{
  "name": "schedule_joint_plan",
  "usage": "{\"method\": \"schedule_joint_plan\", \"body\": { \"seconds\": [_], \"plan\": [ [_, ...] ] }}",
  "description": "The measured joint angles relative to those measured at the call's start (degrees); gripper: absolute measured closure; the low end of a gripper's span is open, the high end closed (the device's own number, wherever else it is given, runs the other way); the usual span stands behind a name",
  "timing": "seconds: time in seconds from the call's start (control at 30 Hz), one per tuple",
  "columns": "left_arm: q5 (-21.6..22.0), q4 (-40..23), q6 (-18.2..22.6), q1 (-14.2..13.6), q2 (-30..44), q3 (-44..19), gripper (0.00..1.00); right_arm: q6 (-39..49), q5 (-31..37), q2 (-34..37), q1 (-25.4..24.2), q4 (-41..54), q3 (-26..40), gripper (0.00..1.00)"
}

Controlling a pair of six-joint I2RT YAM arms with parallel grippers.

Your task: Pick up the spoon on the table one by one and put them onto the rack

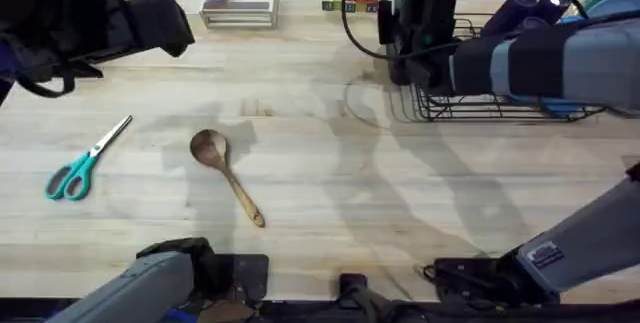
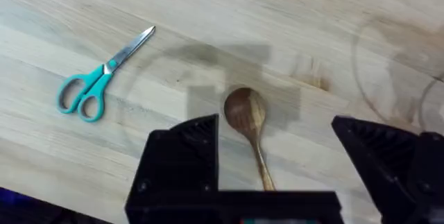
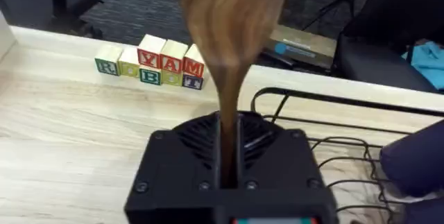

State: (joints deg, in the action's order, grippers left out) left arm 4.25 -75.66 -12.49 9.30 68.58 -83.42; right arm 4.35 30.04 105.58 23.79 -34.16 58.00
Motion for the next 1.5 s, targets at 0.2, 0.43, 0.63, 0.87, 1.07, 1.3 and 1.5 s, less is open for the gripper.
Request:
{"method": "schedule_joint_plan", "body": {
  "seconds": [0.2,0.43,0.63,0.87,1.07,1.3,1.5],
  "plan": [
    [0.0,0.0,0.0,0.0,0.0,0.0,0.007,0.18,0.13,-0.91,0.04,0.24,0.0,0.717],
    [0.0,0.02,0.0,0.0,0.0,0.0,0.007,0.18,0.13,-2.77,0.04,2.0,0.0,0.595],
    [0.0,0.02,0.0,0.0,0.0,0.0,0.007,0.18,0.13,-9.84,0.04,10.85,-0.02,0.532],
    [0.0,0.0,0.0,0.0,0.0,0.0,0.007,0.18,0.1,-19.72,0.18,26.26,-0.02,0.428],
    [0.0,0.02,0.0,0.0,0.0,0.0,0.007,-0.52,-0.86,-35.8,0.2,46.35,-0.02,0.188],
    [0.0,0.02,0.0,0.0,0.0,0.0,0.007,-1.28,-3.67,-43.95,0.2,55.03,-0.02,0.009],
    [0.0,-0.04,-0.29,0.0,0.0,0.0,0.007,-1.81,-4.39,-46.23,0.2,58.56,-0.02,0.009]
  ]
}}
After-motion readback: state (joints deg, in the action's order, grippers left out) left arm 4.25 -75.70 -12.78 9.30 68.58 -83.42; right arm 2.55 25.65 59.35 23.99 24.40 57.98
